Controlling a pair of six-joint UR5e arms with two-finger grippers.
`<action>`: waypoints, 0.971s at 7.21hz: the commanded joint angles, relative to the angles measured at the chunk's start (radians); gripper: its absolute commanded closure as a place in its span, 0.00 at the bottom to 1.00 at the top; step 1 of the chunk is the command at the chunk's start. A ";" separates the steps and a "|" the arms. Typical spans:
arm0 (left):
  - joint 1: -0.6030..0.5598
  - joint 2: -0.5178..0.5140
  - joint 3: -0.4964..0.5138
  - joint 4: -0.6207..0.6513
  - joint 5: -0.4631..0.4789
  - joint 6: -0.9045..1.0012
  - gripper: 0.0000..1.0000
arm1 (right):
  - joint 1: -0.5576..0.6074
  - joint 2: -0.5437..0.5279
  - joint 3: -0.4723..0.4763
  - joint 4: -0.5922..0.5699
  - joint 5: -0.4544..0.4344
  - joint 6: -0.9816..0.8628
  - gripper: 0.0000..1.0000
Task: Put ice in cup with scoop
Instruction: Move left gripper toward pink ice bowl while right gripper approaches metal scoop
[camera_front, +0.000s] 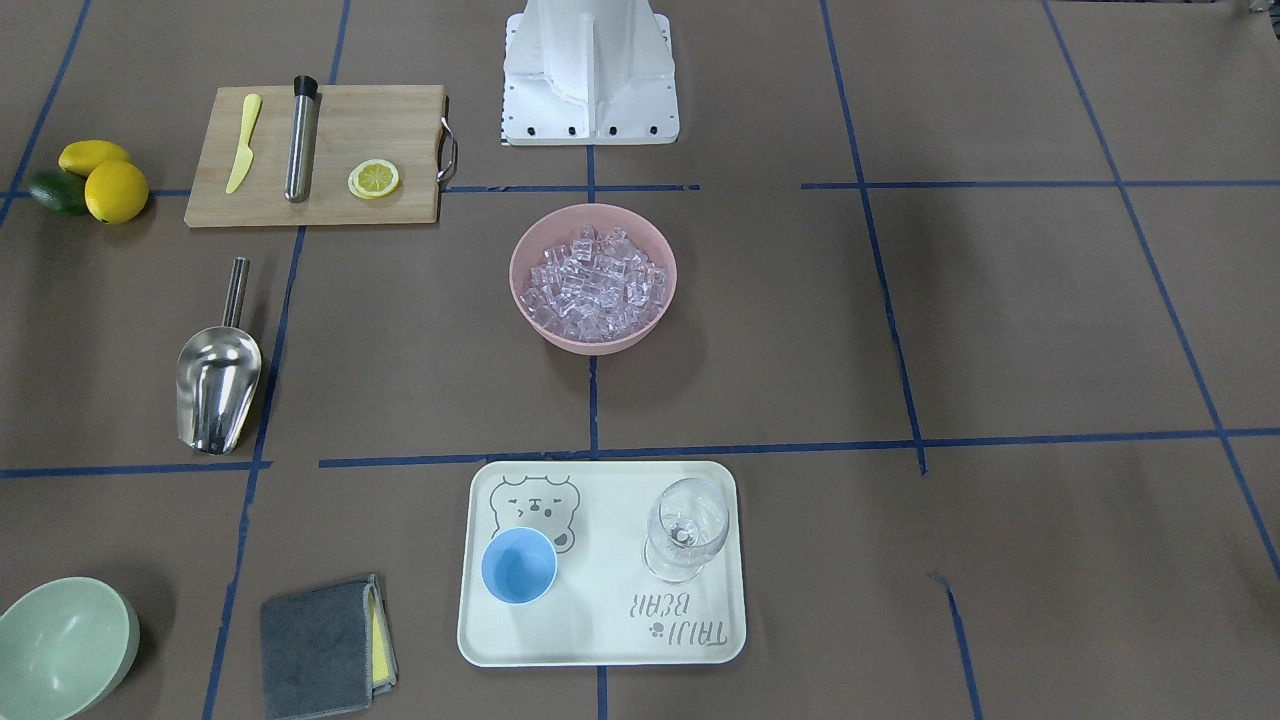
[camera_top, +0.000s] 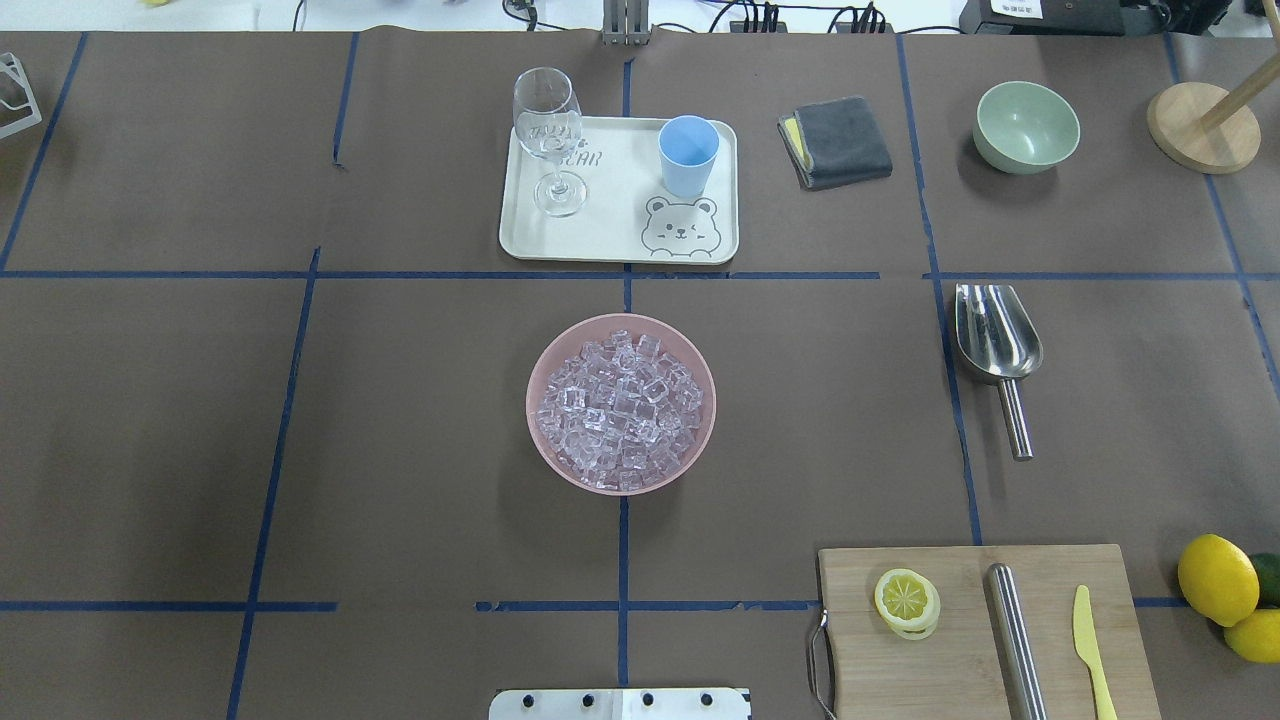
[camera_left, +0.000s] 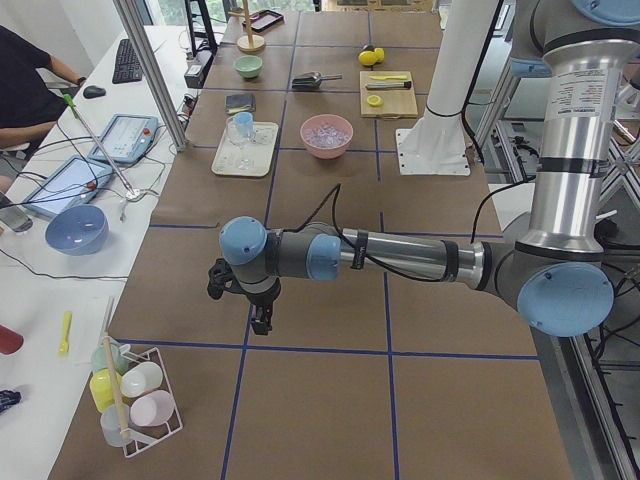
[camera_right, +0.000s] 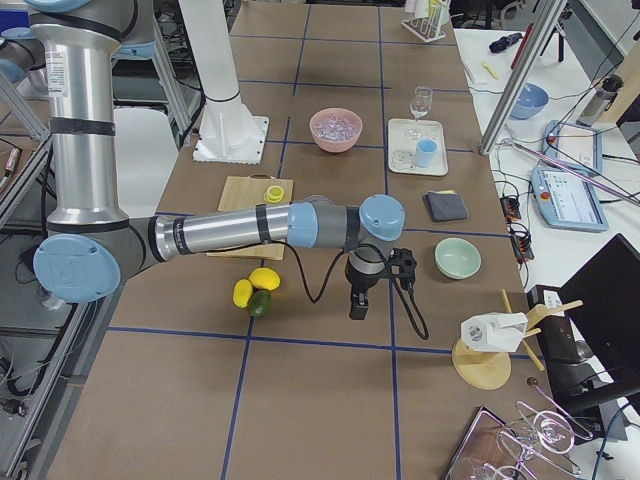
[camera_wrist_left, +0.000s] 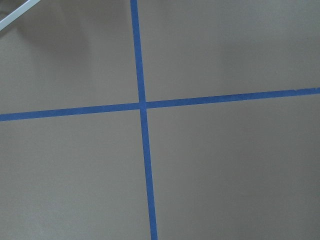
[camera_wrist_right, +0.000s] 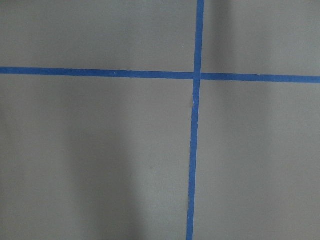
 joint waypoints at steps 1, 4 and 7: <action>0.000 -0.005 -0.012 -0.004 -0.005 -0.001 0.00 | 0.000 0.000 0.004 0.012 0.039 0.000 0.00; 0.003 -0.010 -0.041 -0.008 0.004 -0.004 0.00 | -0.044 0.001 0.004 0.109 0.078 -0.004 0.00; 0.034 -0.007 -0.090 -0.005 -0.005 -0.003 0.00 | -0.095 -0.002 0.044 0.178 0.089 0.011 0.00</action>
